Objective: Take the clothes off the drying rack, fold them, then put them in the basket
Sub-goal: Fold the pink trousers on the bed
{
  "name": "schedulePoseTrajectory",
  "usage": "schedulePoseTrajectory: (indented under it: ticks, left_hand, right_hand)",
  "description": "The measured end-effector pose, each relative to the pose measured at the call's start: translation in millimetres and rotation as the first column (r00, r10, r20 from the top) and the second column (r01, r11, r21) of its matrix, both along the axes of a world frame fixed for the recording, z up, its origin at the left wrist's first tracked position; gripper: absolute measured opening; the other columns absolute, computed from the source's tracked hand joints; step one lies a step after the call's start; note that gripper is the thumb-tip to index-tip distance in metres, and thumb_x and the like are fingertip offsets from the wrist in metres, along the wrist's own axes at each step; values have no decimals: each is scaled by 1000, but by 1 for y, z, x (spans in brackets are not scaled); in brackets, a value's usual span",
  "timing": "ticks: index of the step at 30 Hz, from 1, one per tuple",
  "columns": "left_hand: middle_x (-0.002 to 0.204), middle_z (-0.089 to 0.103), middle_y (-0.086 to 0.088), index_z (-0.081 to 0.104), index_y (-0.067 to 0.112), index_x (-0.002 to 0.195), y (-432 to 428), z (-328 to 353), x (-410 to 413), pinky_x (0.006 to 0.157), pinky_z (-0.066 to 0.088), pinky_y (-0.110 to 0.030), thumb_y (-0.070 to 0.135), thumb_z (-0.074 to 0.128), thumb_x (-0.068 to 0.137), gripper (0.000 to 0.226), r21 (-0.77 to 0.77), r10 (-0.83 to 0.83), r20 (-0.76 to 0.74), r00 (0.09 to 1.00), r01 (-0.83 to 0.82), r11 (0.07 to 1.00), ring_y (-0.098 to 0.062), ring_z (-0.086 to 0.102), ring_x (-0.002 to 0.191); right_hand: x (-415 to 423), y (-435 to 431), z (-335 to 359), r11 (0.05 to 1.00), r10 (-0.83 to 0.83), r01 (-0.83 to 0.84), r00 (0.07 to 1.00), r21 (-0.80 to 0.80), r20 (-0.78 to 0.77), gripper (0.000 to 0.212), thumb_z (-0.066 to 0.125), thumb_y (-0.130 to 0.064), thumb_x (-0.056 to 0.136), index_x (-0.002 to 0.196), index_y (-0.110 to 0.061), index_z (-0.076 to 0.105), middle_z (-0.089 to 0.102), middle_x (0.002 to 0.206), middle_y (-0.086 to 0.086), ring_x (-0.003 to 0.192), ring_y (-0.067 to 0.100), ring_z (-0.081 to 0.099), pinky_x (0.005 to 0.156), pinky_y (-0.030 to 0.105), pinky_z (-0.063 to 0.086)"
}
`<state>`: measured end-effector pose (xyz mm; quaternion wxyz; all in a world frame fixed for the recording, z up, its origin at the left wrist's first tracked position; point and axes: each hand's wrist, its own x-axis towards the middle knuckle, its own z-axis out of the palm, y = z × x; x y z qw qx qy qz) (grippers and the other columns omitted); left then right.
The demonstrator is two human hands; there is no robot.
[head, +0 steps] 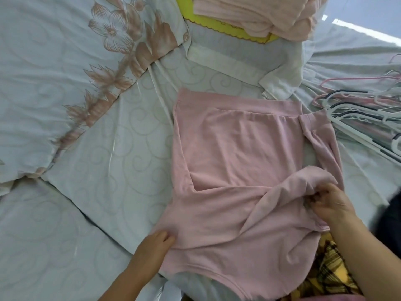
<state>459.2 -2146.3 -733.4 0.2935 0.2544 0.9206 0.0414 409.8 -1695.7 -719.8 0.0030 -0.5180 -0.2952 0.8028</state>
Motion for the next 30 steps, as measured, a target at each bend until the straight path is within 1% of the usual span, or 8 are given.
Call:
schedulePoseTrajectory:
  ticks: [4,6,7,9,12,18,24,30]
  left_hand:
    - [87,45,12,47,24,98,9,10,-8,53,32,-18,7,62,73,34,0,261,143,955,-264,965,-10,46,73]
    - [99,35,12,42,22,107,11,8,-6,68,37,-26,10,45,87,24,-30,269,227,936,-270,962,-10,38,83]
    - [101,31,13,38,27,105,13,8,-7,69,36,-27,12,43,89,23,-50,269,275,923,-265,963,-10,37,83]
    - [98,35,11,33,31,92,15,10,-14,67,37,-26,16,44,90,19,-63,313,383,869,-314,947,-12,41,80]
    - [80,55,2,47,21,86,21,19,-35,54,42,-21,9,49,89,13,-41,518,567,640,-607,794,-11,55,65]
    - [71,62,-10,53,5,82,53,31,-115,51,41,-27,8,54,92,10,201,752,431,498,-866,458,-24,56,61]
    - [99,63,-15,57,-2,102,85,5,-236,74,44,-33,37,63,85,43,339,884,231,407,-885,319,-31,62,93]
    - [114,60,-21,57,-1,108,118,5,-298,82,41,-36,20,58,87,30,272,840,-25,541,-805,527,-36,55,106]
  right_hand:
    - [5,17,5,998,10,-23,970,-51,-241,42,76,-17,51,92,-13,69,66,100,5,93,19,64,98,32,36]
    - [12,25,6,999,-35,28,982,-36,-184,52,82,-25,42,90,-14,67,64,94,4,90,21,62,95,38,41]
    - [15,27,6,999,-14,14,1000,44,-7,65,84,-28,28,89,-15,65,64,84,1,83,20,59,84,36,47]
    - [10,15,19,952,22,-101,965,290,263,52,77,-35,52,98,-15,63,64,83,1,79,20,55,67,33,46]
    - [1,-3,26,785,43,-310,891,536,452,57,59,-42,80,124,-8,48,51,123,14,108,33,51,87,43,47]
    - [23,-3,11,838,-5,-322,803,441,596,60,66,-22,82,131,-1,40,50,119,16,103,37,53,86,52,50]
    - [33,-4,11,906,-25,-180,881,384,472,10,56,-11,89,81,-11,51,52,59,12,59,23,50,50,30,46]
    - [36,-11,16,935,57,-178,929,306,365,14,58,-16,90,102,-8,55,60,86,13,75,24,57,52,29,54]
